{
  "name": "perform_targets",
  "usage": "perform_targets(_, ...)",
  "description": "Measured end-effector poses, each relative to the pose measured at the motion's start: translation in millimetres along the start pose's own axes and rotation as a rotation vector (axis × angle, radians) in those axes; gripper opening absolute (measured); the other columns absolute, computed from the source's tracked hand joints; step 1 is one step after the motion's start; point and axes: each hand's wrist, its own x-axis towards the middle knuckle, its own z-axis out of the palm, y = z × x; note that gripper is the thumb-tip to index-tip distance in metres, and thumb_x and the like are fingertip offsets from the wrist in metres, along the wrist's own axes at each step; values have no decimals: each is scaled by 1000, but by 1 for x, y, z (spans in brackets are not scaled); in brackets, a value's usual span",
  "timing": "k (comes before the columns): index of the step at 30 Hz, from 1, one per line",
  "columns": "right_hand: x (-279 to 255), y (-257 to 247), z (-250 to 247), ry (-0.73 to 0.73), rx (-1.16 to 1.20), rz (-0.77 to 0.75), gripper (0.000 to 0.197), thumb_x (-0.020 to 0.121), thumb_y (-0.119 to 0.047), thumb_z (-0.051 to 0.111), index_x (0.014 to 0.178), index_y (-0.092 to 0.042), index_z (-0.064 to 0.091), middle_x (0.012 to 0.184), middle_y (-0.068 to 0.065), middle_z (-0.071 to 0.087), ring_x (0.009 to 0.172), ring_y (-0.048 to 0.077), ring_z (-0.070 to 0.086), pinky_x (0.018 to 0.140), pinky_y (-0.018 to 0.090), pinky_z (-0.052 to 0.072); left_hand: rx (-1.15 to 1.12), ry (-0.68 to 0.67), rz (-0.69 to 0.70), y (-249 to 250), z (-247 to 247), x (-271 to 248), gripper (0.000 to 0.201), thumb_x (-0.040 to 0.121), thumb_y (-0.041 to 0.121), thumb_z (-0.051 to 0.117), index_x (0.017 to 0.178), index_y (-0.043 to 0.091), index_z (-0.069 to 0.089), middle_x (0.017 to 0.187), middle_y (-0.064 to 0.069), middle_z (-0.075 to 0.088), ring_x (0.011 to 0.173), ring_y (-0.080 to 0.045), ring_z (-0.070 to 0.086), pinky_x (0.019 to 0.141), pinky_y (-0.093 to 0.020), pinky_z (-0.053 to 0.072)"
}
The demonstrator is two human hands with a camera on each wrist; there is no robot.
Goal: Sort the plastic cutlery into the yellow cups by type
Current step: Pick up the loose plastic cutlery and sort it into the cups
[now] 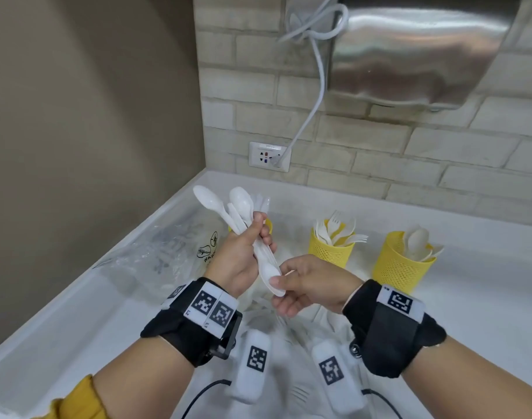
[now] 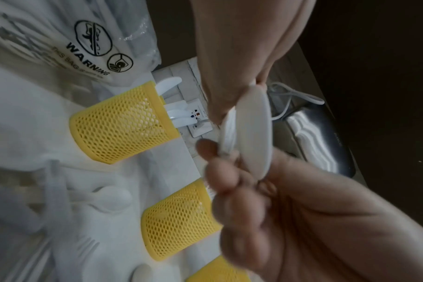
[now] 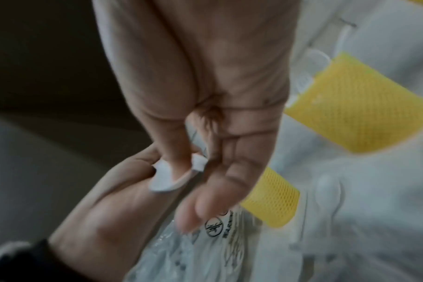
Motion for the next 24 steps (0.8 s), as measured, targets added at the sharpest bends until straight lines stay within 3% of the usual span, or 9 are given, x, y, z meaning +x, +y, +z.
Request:
perform_targets(3, -2, 5, -5, 186, 205, -60, 9, 89, 4, 52, 87, -4, 55, 63, 11, 60, 46, 12, 59, 43, 19, 50, -32, 31, -31, 0, -4, -1, 18, 96, 20, 44, 80, 17, 52, 54, 7, 45, 50, -7, 43, 63, -22, 43)
perform_targets(7, -3, 5, -27, 580, 15, -235, 26, 88, 10, 43, 78, -10, 57, 58, 8, 46, 35, 2, 43, 38, 17, 38, -186, 111, -66, 7, -10, 0, 29, 97, 26, 42, 73, 13, 52, 51, 4, 44, 47, -7, 49, 62, -21, 42)
perform_targets(10, -4, -3, -39, 892, -242, -447, 27, 87, 9, 43, 84, -6, 66, 72, 6, 56, 61, 9, 50, 60, 22, 37, -34, 109, -131, 10, -8, -5, 32, 98, 28, 41, 71, 13, 52, 56, 4, 52, 54, -11, 56, 65, -29, 44)
perform_targets(12, -11, -11, -44, 1031, -390, -610, 26, 85, 5, 43, 87, 0, 68, 84, 10, 58, 74, 18, 49, 65, 20, 33, 49, 77, -173, 11, -8, -10, 32, 98, 25, 41, 71, 12, 52, 65, -1, 53, 58, -14, 54, 63, -29, 46)
perform_targets(16, -13, -21, -43, 872, -717, -780, 27, 77, 1, 45, 82, 1, 71, 78, 20, 60, 70, 20, 48, 61, 17, 28, 345, -147, -252, 10, 2, -24, 30, 98, 24, 38, 77, 9, 52, 84, -7, 71, 69, -17, 70, 64, -29, 57)
perform_targets(18, -8, -22, -37, 812, -742, -807, 25, 78, 0, 47, 82, 0, 71, 77, 16, 60, 70, 18, 48, 62, 14, 29, 440, -297, -295, 6, 12, -31, 29, 99, 27, 35, 96, 7, 55, 90, -8, 72, 71, -18, 70, 69, -31, 56)
perform_targets(20, -4, -21, -32, 850, -608, -764, 23, 84, 1, 48, 90, -1, 69, 77, 7, 56, 67, 8, 47, 63, 8, 33, 454, -362, -309, 1, 20, -34, 26, 99, 29, 34, 110, 12, 51, 83, -7, 72, 57, -15, 62, 61, -29, 53)
perform_targets(22, -5, -19, -29, 876, -308, -640, 23, 90, -7, 52, 112, -6, 59, 80, 0, 52, 66, -3, 49, 68, 5, 38, 412, -334, -303, -5, 23, -35, 15, 99, 26, 37, 107, 15, 44, 71, -4, 64, 47, -12, 47, 52, -24, 46)
perform_targets(24, -10, -15, -28, 667, 102, -428, 48, 88, -31, 58, 130, -13, 41, 89, 3, 56, 77, 2, 56, 79, 20, 49, 433, -320, -264, -8, 27, -36, 3, 99, 16, 40, 97, 15, 42, 68, -2, 52, 48, -10, 41, 51, -22, 41)
